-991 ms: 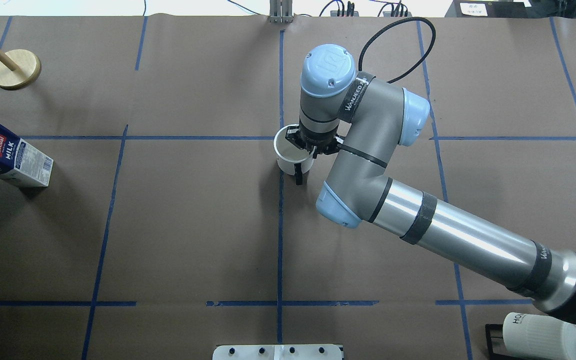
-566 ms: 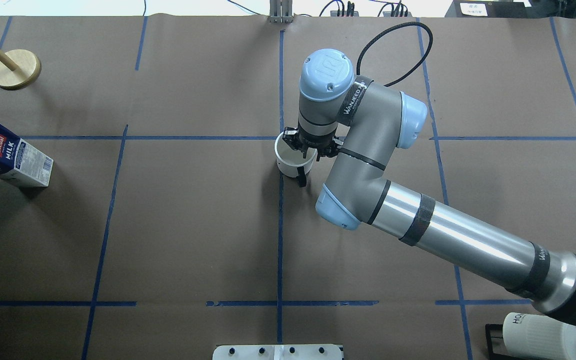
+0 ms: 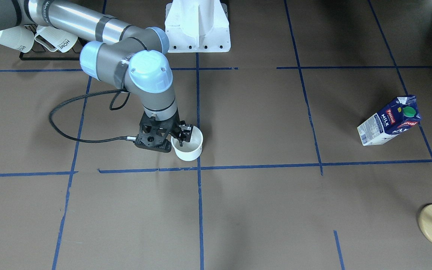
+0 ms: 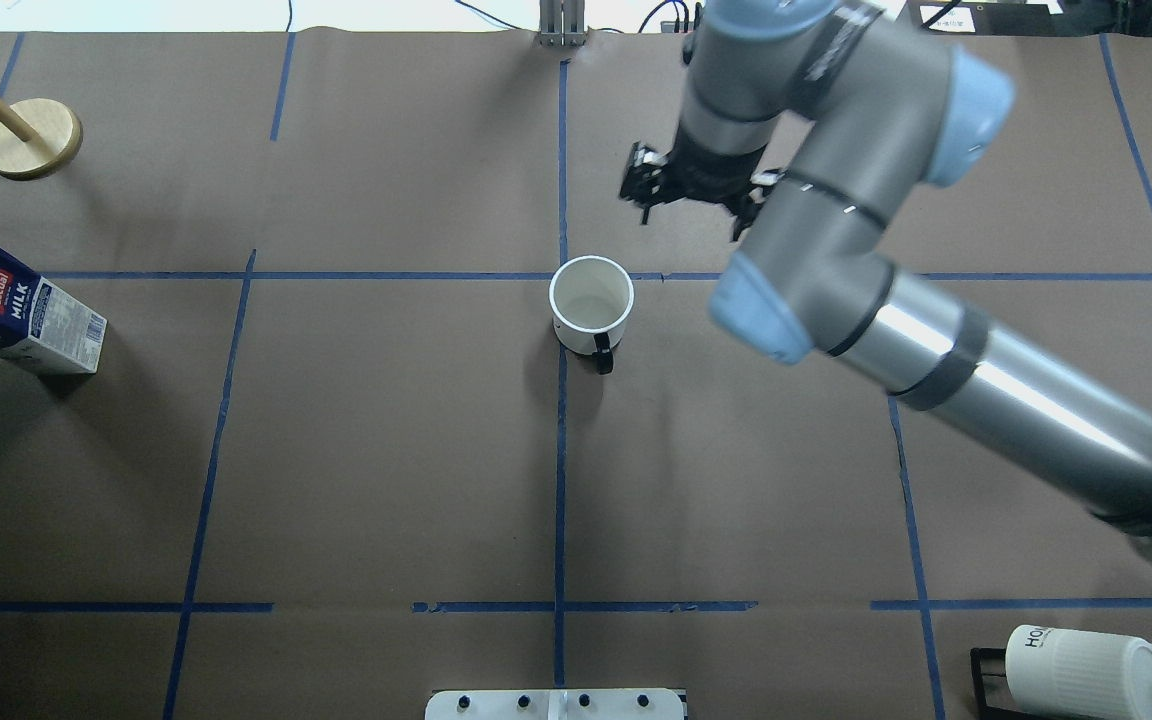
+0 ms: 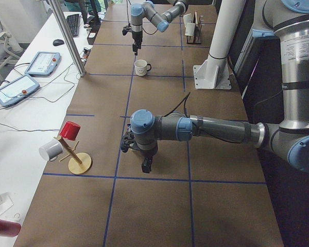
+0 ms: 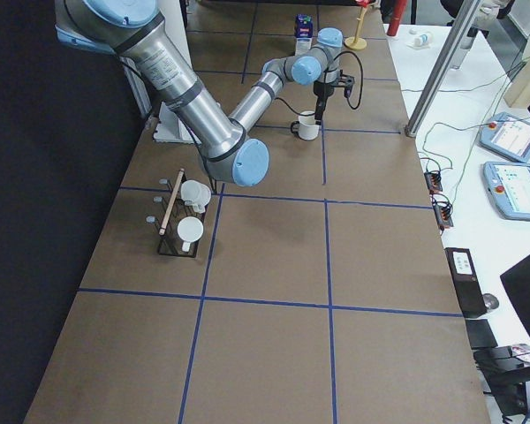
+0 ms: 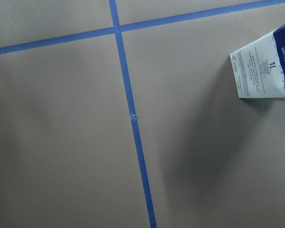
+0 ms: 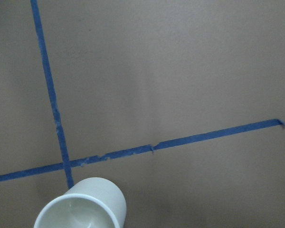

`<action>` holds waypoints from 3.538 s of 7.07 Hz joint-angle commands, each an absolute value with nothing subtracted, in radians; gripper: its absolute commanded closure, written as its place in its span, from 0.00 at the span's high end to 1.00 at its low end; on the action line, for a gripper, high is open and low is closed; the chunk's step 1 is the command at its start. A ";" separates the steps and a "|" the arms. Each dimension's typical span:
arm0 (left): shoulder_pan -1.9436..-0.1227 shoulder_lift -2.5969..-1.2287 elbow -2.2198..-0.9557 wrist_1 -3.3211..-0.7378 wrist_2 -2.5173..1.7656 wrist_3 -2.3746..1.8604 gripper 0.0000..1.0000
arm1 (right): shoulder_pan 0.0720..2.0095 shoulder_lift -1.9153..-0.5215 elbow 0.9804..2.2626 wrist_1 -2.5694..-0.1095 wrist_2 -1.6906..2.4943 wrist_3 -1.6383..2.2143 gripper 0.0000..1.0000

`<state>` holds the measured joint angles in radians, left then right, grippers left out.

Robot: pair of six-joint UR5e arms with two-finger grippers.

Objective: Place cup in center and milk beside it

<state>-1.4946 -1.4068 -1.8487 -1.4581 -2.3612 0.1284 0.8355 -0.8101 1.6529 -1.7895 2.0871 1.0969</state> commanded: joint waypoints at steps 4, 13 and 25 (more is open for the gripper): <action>-1.493 -1.505 -1.821 -1.505 -2.358 0.121 1.00 | 1.259 -1.305 1.907 -1.893 2.281 0.267 1.00; -1.477 -1.609 -1.883 -1.545 -2.365 -0.221 1.00 | 1.586 -1.807 1.865 -1.678 2.347 -0.144 1.00; -1.120 -1.609 -1.836 -1.669 -2.209 -0.494 1.00 | 1.586 -1.812 1.861 -1.678 2.350 -0.147 1.00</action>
<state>-1.1356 -1.6086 -1.8510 -1.6591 -2.2210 -0.4942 1.5861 -1.8115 1.8608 -1.6782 2.3500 -0.1472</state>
